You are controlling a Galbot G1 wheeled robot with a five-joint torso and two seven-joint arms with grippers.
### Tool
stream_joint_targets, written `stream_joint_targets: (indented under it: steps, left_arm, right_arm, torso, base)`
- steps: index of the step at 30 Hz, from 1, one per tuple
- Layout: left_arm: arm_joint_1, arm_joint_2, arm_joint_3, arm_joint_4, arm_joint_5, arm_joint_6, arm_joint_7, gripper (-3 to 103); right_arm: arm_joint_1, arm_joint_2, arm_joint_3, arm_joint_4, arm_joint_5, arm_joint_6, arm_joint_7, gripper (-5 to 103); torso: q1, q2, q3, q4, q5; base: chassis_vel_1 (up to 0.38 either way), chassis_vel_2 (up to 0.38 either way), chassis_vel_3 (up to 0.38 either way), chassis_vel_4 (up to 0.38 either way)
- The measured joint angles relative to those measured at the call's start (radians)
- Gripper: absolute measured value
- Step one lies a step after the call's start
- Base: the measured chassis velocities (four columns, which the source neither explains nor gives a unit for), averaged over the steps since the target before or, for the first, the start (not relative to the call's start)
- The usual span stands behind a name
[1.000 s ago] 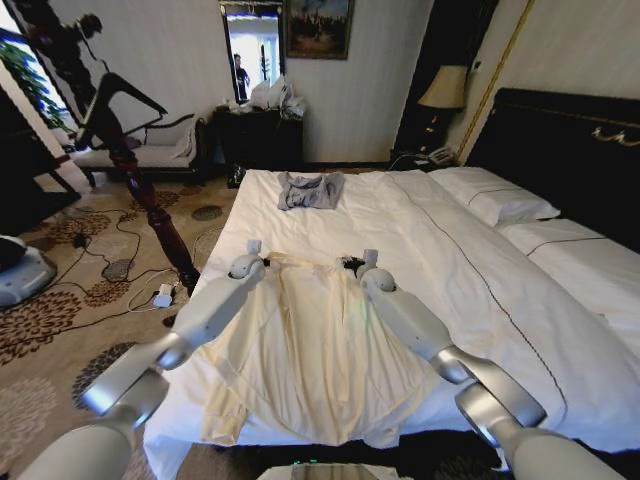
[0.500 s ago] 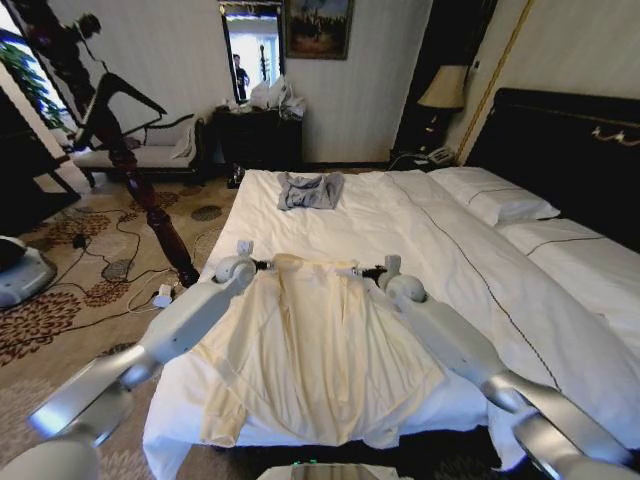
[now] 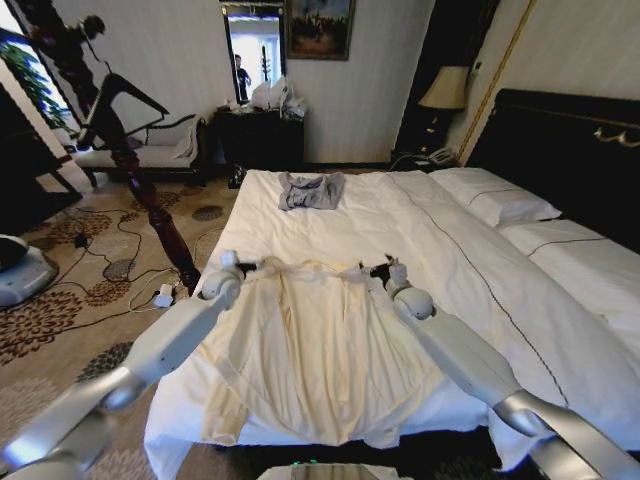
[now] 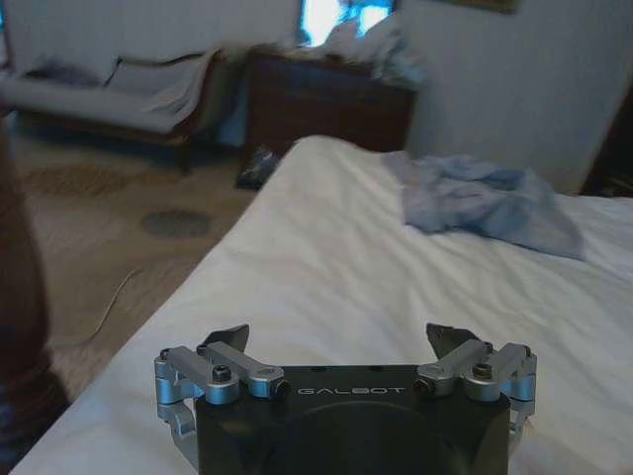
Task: Pick up the clothes from the bed and hang them on the clothes hanger.
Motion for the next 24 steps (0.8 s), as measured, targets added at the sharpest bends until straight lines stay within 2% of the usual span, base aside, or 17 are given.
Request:
stream_joint_targets:
  steps: [1, 2, 4, 6, 8, 10, 11, 13, 14, 16, 18, 20, 24]
  left_arm:
    - [-0.005, 0.011, -0.007, 0.002, -0.04, 0.084, 0.012, 100]
    - [-0.012, 0.025, 0.011, -0.001, -0.034, 0.15, 0.045, 100]
    - [-0.015, 0.031, 0.024, -0.002, -0.018, 0.165, 0.061, 100]
    - [-0.027, 0.05, 0.079, 0.01, 0.081, 0.18, 0.123, 100]
    - [-0.027, 0.05, 0.081, 0.022, 0.085, 0.174, 0.136, 100]
    - [-0.025, 0.049, 0.064, 0.046, 0.065, 0.14, 0.181, 100]
    - [-0.022, 0.057, 0.054, 0.053, 0.056, 0.097, 0.244, 100]
    - [-0.013, 0.083, 0.056, 0.035, 0.056, 0.049, 0.319, 100]
    - [-0.013, 0.083, 0.056, 0.035, 0.056, 0.049, 0.319, 100]
    - [0.013, 0.111, 0.055, -0.021, 0.058, 0.013, 0.349, 100]
    - [0.098, 0.145, 0.02, -0.111, 0.082, -0.021, 0.343, 100]
    - [0.125, 0.155, 0.006, -0.132, 0.09, -0.026, 0.338, 100]
    - [0.375, 0.246, -0.128, -0.327, 0.152, -0.058, 0.306, 100]
  right_arm:
    - [0.009, 0.003, -0.028, 0.01, 0.052, -0.016, -0.024, 100]
    - [0.011, 0.004, -0.043, 0.018, 0.091, -0.038, -0.029, 100]
    - [0.011, 0.005, -0.046, 0.018, 0.098, -0.045, -0.03, 100]
    - [0.009, 0.018, -0.046, 0.012, 0.097, -0.052, -0.03, 100]
    - [0.006, 0.02, -0.041, 0.011, 0.103, -0.052, -0.028, 100]
    - [0.0, 0.019, -0.03, 0.013, 0.115, -0.053, -0.025, 100]
    - [-0.005, 0.013, -0.025, 0.014, 0.113, -0.051, -0.026, 100]
    - [-0.013, 0.006, -0.016, 0.015, 0.106, -0.045, -0.028, 100]
    - [-0.013, 0.006, -0.016, 0.015, 0.106, -0.045, -0.028, 100]
    - [-0.024, 0.004, 0.004, 0.019, 0.105, -0.04, -0.027, 100]
    - [-0.049, 0.001, 0.048, 0.035, 0.108, -0.033, -0.022, 100]
    - [-0.057, -0.001, 0.06, 0.04, 0.109, -0.031, -0.021, 100]
    - [-0.169, -0.038, 0.161, 0.14, 0.102, -0.018, -0.021, 100]
  torso:
    - [0.0, 0.0, 0.0, 0.0016, 0.0004]
    - [0.0, 0.0, 0.0, 0.0019, 0.0003]
    - [0.0, 0.0, 0.0, 0.0019, 0.0001]
    - [0.0, 0.0, 0.0, 0.0012, 0.0]
    - [0.0, 0.0, 0.0, 0.0009, 0.0001]
    - [0.0, 0.0, 0.0, 0.0007, 0.0]
    - [0.0, 0.0, 0.0, 0.0006, 0.0]
    - [0.0, 0.0, 0.0, 0.0006, -0.0001]
    - [0.0, 0.0, 0.0, 0.0006, -0.0001]
    - [0.0, 0.0, 0.0, 0.001, 0.0006]
    - [0.0, 0.0, 0.0, 0.0009, -0.0002]
    - [0.0, 0.0, 0.0, 0.0008, -0.0003]
    - [0.0, 0.0, 0.0, 0.0015, 0.0]
  base:
    - [0.0, 0.0, 0.0, 0.0]
    - [0.0, 0.0, 0.0, 0.0]
    - [0.0, 0.0, 0.0, 0.0]
    - [0.0, 0.0, 0.0, 0.0]
    - [0.0, 0.0, 0.0, 0.0]
    - [0.0, 0.0, 0.0, 0.0]
    - [0.0, 0.0, 0.0, 0.0]
    - [0.0, 0.0, 0.0, 0.0]
    - [0.0, 0.0, 0.0, 0.0]
    - [0.0, 0.0, 0.0, 0.0]
    - [0.0, 0.0, 0.0, 0.0]
    - [0.0, 0.0, 0.0, 0.0]
    - [0.0, 0.0, 0.0, 0.0]
